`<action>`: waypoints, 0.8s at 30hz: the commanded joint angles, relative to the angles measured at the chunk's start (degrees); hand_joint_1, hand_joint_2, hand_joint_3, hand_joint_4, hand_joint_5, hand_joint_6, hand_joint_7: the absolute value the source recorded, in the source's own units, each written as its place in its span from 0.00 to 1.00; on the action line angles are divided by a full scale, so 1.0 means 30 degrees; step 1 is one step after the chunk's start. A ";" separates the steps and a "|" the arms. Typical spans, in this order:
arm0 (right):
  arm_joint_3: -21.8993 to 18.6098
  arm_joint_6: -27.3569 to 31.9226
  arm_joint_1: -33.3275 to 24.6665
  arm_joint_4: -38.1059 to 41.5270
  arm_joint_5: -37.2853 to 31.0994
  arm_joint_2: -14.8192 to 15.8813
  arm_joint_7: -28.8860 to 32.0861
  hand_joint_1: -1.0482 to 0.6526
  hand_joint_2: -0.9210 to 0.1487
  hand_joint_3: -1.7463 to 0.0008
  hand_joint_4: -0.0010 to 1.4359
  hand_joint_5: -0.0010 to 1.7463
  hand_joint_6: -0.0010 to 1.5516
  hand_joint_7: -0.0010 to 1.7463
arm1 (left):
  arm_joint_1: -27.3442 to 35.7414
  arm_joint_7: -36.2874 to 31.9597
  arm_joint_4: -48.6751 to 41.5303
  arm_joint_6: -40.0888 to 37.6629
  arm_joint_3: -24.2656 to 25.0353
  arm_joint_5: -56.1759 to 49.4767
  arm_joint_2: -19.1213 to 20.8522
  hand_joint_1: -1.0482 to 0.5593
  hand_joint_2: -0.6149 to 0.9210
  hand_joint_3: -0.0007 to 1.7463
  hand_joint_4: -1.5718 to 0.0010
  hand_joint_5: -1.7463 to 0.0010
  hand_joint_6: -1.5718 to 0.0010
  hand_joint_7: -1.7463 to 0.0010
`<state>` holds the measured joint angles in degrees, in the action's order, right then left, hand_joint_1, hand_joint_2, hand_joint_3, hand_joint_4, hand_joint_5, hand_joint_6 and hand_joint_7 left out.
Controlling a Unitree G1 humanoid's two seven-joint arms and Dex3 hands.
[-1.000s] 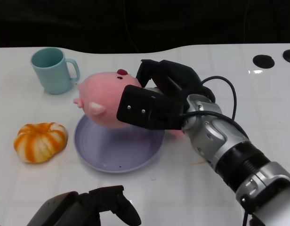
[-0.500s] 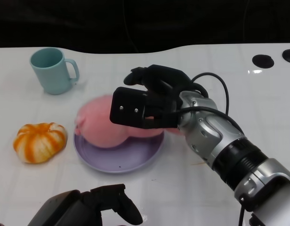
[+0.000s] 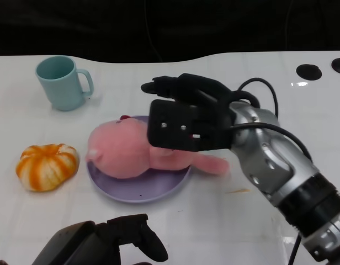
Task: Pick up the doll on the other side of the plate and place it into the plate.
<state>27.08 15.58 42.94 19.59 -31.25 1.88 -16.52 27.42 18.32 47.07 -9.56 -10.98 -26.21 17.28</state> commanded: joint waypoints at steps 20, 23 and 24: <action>-0.5853 -0.1390 -1.0411 -1.1877 0.7174 0.3716 -0.2171 0.45 0.00 0.93 0.38 0.65 0.52 0.21 | -0.0311 -0.0034 -0.0184 0.0695 -0.0029 0.0127 0.0317 0.48 1.00 0.23 0.59 0.00 0.57 0.43; -0.6356 -0.0187 -1.1378 -1.3258 0.8136 0.3886 -0.2545 0.51 0.11 0.80 0.41 0.70 0.44 0.48 | -0.0349 0.0047 -0.0133 0.0596 0.0079 0.0214 0.0331 0.49 1.00 0.23 0.59 0.00 0.57 0.43; -0.6576 0.0315 -1.1783 -1.3862 0.8431 0.3971 -0.2639 0.52 0.19 0.68 0.43 0.74 0.45 0.56 | -0.0361 0.0068 -0.0144 0.0600 0.0121 0.0234 0.0360 0.48 1.00 0.23 0.59 0.00 0.57 0.43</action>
<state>8.80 14.68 9.02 -19.62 -7.59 12.71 -23.87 26.19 18.34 45.95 -8.91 -10.84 -25.94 17.65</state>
